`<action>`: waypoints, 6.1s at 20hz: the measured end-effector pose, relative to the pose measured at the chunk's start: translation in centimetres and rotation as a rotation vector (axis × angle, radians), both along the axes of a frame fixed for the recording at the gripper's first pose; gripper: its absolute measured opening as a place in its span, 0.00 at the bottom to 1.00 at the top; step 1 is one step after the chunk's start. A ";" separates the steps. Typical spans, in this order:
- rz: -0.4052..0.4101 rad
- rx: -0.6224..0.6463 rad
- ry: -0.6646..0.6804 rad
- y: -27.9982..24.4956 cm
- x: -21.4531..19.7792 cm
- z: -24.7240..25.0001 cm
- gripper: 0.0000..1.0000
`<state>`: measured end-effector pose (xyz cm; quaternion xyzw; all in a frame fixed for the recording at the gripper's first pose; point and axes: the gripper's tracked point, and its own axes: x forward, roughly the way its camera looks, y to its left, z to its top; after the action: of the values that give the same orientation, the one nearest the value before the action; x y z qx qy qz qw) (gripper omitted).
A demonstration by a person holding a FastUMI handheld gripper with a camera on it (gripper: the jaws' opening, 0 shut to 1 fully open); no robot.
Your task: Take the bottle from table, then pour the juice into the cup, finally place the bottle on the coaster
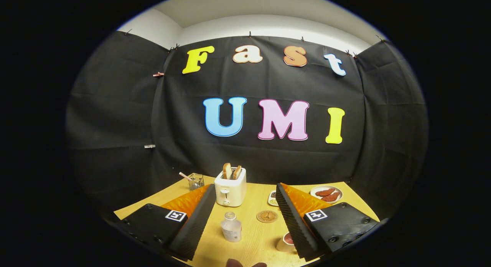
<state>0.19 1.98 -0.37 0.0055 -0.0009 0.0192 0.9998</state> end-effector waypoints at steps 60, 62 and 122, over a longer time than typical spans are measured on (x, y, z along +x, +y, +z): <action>-0.184 0.286 0.167 2.6 6.1 -17.1 0.76; -0.177 0.352 0.187 2.0 5.5 -17.1 0.76; -0.261 1.883 0.158 -5.5 6.3 -22.0 0.75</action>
<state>6.46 -3.52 -22.37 0.8094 0.0511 -0.1014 0.5762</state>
